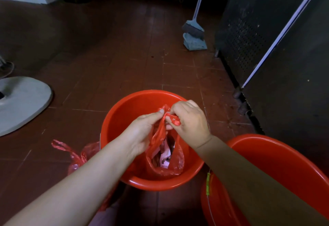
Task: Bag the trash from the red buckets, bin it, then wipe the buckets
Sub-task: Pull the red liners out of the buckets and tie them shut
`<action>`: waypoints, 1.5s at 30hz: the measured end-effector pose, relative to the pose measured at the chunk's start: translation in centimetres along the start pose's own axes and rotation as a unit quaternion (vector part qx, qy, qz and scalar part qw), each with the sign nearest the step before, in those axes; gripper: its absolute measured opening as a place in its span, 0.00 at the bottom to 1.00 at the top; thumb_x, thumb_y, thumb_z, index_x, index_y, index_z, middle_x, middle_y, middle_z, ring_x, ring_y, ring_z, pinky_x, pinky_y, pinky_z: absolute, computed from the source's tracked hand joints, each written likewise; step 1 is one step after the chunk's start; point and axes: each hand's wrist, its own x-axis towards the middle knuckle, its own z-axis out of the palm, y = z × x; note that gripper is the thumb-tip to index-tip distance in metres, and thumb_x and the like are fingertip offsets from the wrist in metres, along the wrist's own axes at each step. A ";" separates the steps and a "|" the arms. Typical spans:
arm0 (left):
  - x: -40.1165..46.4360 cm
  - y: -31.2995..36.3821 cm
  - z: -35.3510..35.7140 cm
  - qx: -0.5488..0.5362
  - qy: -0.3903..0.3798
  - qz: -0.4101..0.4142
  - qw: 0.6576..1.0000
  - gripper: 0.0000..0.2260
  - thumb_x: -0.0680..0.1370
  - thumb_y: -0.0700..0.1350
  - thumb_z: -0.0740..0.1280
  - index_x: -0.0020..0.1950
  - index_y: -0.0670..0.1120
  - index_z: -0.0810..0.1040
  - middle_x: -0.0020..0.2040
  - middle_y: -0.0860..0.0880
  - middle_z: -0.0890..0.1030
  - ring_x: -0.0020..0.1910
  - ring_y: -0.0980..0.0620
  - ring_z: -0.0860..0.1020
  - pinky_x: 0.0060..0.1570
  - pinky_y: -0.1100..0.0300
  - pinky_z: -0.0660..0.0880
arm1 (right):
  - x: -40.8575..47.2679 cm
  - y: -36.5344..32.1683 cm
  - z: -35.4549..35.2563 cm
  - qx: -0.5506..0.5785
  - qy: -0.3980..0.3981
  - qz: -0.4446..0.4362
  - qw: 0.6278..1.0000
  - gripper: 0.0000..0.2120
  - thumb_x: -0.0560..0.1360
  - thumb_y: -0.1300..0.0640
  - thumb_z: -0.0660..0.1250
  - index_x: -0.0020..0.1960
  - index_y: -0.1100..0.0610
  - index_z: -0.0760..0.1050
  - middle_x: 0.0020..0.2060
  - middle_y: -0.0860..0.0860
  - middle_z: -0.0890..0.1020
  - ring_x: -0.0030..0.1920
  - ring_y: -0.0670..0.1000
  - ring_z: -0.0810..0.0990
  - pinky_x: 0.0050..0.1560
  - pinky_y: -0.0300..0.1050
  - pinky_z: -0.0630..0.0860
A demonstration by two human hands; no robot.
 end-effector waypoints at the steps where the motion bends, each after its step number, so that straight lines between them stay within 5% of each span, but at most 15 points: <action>1: 0.2 0.1 0.1 -0.009 0.004 0.007 1.000 0.11 0.77 0.45 0.66 0.38 0.44 0.85 0.35 0.45 0.83 0.34 0.51 0.81 0.42 0.57 0.77 | -0.1 0.3 -0.1 -0.027 -0.003 -0.004 1.000 0.09 0.69 0.58 0.74 0.37 0.59 0.74 0.34 0.52 0.77 0.36 0.55 0.77 0.43 0.45 0.68; 3: 0.6 0.0 0.4 -0.037 0.009 0.009 0.999 0.11 0.77 0.42 0.65 0.39 0.44 0.84 0.33 0.46 0.82 0.34 0.52 0.80 0.43 0.57 0.76 | 0.0 0.6 -0.2 -0.077 -0.019 -0.019 0.997 0.11 0.72 0.52 0.70 0.37 0.58 0.76 0.35 0.52 0.77 0.38 0.55 0.76 0.42 0.46 0.68; 7: 1.5 0.9 0.1 -0.172 0.047 -0.044 0.983 0.11 0.81 0.41 0.58 0.40 0.44 0.73 0.29 0.48 0.81 0.23 0.56 0.77 0.26 0.64 0.76 | -0.7 0.9 0.4 -0.021 -0.093 0.021 0.995 0.19 0.77 0.47 0.59 0.34 0.57 0.75 0.33 0.51 0.74 0.37 0.54 0.73 0.39 0.47 0.69; 10: 2.1 2.7 -3.6 -0.259 0.178 -0.021 0.949 0.14 0.82 0.41 0.55 0.37 0.43 0.69 0.26 0.48 0.77 0.25 0.55 0.77 0.24 0.62 0.76 | -2.7 2.4 0.7 0.046 -0.130 0.128 0.982 0.18 0.78 0.53 0.63 0.31 0.54 0.65 0.31 0.49 0.69 0.37 0.54 0.72 0.38 0.48 0.68; 13: 2.1 2.8 -7.1 -0.225 0.237 0.052 0.944 0.15 0.83 0.41 0.53 0.36 0.45 0.67 0.23 0.51 0.68 0.24 0.56 0.69 0.25 0.61 0.78 | -4.9 3.6 0.8 0.134 -0.168 0.276 0.937 0.18 0.77 0.60 0.65 0.30 0.60 0.66 0.30 0.50 0.69 0.33 0.49 0.70 0.38 0.46 0.66; 15: 2.1 1.5 -7.6 -0.128 0.203 0.094 0.966 0.15 0.83 0.40 0.51 0.36 0.47 0.66 0.20 0.54 0.64 0.19 0.58 0.64 0.22 0.67 0.71 | -4.6 3.1 0.8 0.277 -0.121 0.415 0.858 0.17 0.78 0.62 0.64 0.31 0.62 0.70 0.30 0.52 0.74 0.31 0.42 0.74 0.38 0.41 0.68; 18: 2.0 0.2 -6.3 0.004 0.115 0.119 0.986 0.15 0.82 0.39 0.51 0.36 0.48 0.65 0.23 0.56 0.62 0.21 0.58 0.58 0.20 0.68 0.60 | -1.8 1.5 1.6 0.629 0.020 0.517 0.580 0.21 0.81 0.61 0.56 0.30 0.60 0.66 0.39 0.58 0.82 0.44 0.48 0.83 0.53 0.45 0.75; 19: 1.9 0.4 -5.6 0.037 0.095 0.125 0.987 0.15 0.82 0.40 0.51 0.35 0.48 0.65 0.23 0.56 0.62 0.21 0.58 0.57 0.20 0.67 0.58 | -0.8 1.1 1.8 0.699 0.056 0.516 0.491 0.22 0.82 0.59 0.55 0.29 0.59 0.66 0.36 0.58 0.81 0.42 0.52 0.83 0.54 0.49 0.76; 20: 1.8 0.8 -5.1 0.060 0.081 0.131 0.986 0.15 0.82 0.41 0.52 0.35 0.49 0.65 0.23 0.56 0.61 0.21 0.58 0.57 0.20 0.67 0.57 | 0.0 0.7 2.0 0.726 0.076 0.517 0.447 0.22 0.82 0.57 0.54 0.29 0.58 0.65 0.31 0.56 0.78 0.36 0.52 0.81 0.51 0.50 0.76; 21: 1.7 1.3 -4.8 0.073 0.072 0.135 0.986 0.16 0.82 0.42 0.52 0.35 0.49 0.65 0.23 0.56 0.61 0.21 0.58 0.56 0.21 0.67 0.57 | 0.6 0.2 2.0 0.727 0.077 0.520 0.441 0.22 0.82 0.56 0.54 0.30 0.58 0.64 0.27 0.53 0.72 0.28 0.49 0.74 0.45 0.48 0.76; 23: 1.0 2.5 -4.9 0.106 0.051 0.137 0.984 0.15 0.82 0.41 0.53 0.35 0.49 0.66 0.24 0.55 0.61 0.22 0.58 0.56 0.21 0.66 0.56 | 0.8 -0.4 1.7 0.676 0.045 0.527 0.513 0.21 0.82 0.54 0.54 0.31 0.57 0.62 0.23 0.51 0.64 0.23 0.47 0.61 0.31 0.43 0.70; 26: -0.4 4.4 -6.2 0.153 0.031 0.147 0.977 0.15 0.82 0.39 0.54 0.35 0.47 0.67 0.26 0.52 0.60 0.23 0.57 0.57 0.23 0.65 0.56 | 0.4 0.1 1.0 0.620 0.019 0.500 0.604 0.22 0.83 0.55 0.54 0.30 0.57 0.60 0.21 0.50 0.60 0.21 0.46 0.58 0.24 0.40 0.62; 34: -3.3 6.6 -14.0 0.083 0.221 0.176 0.956 0.15 0.81 0.36 0.51 0.35 0.45 0.63 0.19 0.56 0.61 0.16 0.60 0.57 0.20 0.72 0.56 | -0.6 4.8 -1.8 0.615 0.063 0.533 0.578 0.21 0.83 0.55 0.53 0.31 0.56 0.57 0.18 0.48 0.59 0.18 0.44 0.55 0.22 0.34 0.56; 41: -2.8 5.7 -12.8 0.137 0.216 0.147 0.956 0.14 0.82 0.37 0.52 0.36 0.44 0.65 0.20 0.53 0.59 0.16 0.59 0.56 0.19 0.73 0.55 | -2.1 5.3 -2.0 0.584 0.083 0.575 0.567 0.21 0.82 0.54 0.55 0.31 0.56 0.58 0.19 0.49 0.60 0.18 0.45 0.57 0.23 0.38 0.60; 45: -2.7 7.2 -9.8 0.116 0.168 0.060 0.977 0.14 0.81 0.40 0.53 0.37 0.44 0.69 0.20 0.54 0.59 0.16 0.59 0.56 0.17 0.71 0.55 | 0.2 5.0 -3.9 0.609 0.069 0.519 0.596 0.19 0.82 0.56 0.55 0.33 0.60 0.63 0.24 0.53 0.74 0.27 0.52 0.75 0.38 0.47 0.76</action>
